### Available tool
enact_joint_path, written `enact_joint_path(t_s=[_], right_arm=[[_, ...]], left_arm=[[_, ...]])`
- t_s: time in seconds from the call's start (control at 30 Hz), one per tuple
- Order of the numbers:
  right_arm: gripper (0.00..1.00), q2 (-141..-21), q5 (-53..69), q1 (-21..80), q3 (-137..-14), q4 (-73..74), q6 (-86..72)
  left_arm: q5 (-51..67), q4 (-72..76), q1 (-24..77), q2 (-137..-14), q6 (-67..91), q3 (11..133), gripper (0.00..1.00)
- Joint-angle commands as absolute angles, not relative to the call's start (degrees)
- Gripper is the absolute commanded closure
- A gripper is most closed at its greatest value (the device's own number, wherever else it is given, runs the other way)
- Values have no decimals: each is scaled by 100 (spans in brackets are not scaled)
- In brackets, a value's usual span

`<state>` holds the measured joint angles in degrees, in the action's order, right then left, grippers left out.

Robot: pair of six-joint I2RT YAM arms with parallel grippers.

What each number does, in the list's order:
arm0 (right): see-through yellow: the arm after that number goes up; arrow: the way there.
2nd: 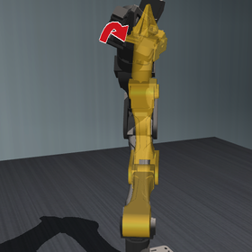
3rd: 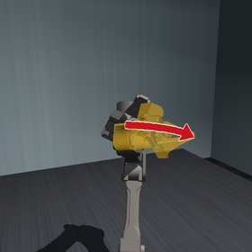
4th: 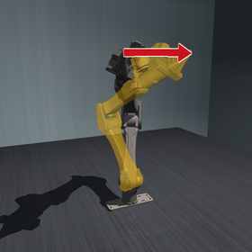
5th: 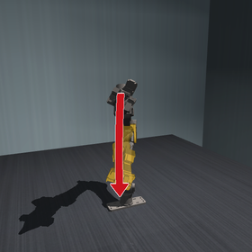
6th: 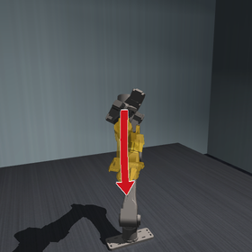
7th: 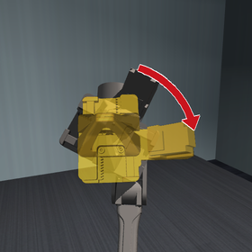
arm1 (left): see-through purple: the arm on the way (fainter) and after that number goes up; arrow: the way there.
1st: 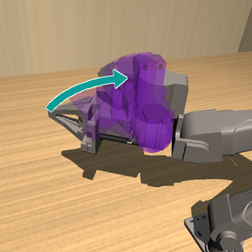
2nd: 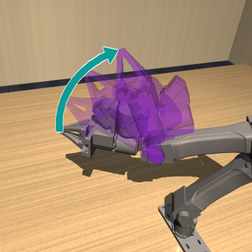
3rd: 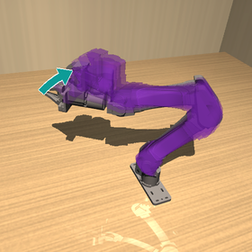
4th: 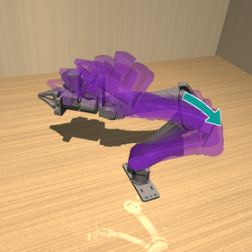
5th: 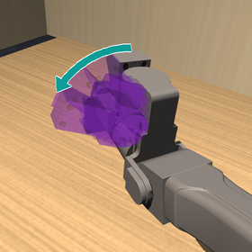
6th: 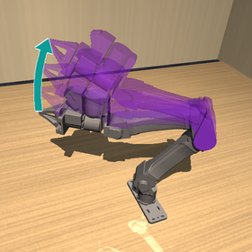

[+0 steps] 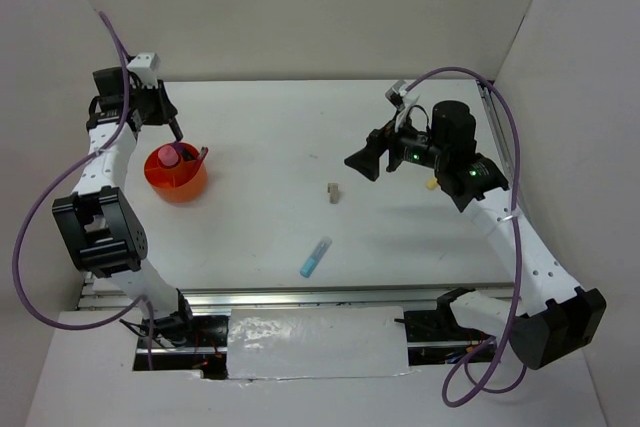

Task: Sort the stationery into containers
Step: Place the pen in the storage box.

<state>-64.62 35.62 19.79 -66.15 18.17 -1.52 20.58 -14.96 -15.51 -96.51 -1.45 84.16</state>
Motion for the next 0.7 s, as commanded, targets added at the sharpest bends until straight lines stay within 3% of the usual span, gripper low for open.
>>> enact_joint_path(t_s=[0.0, 0.67], right_arm=[[6, -6372, 3656, 1890, -6662, 1687, 113], [6, -6636, 3630, 1819, -6636, 1459, 158]], left_arm=[[2083, -1318, -1608, -9834, -185, 8771, 100], [2417, -1854, -1679, -10257, -79, 8859, 100]])
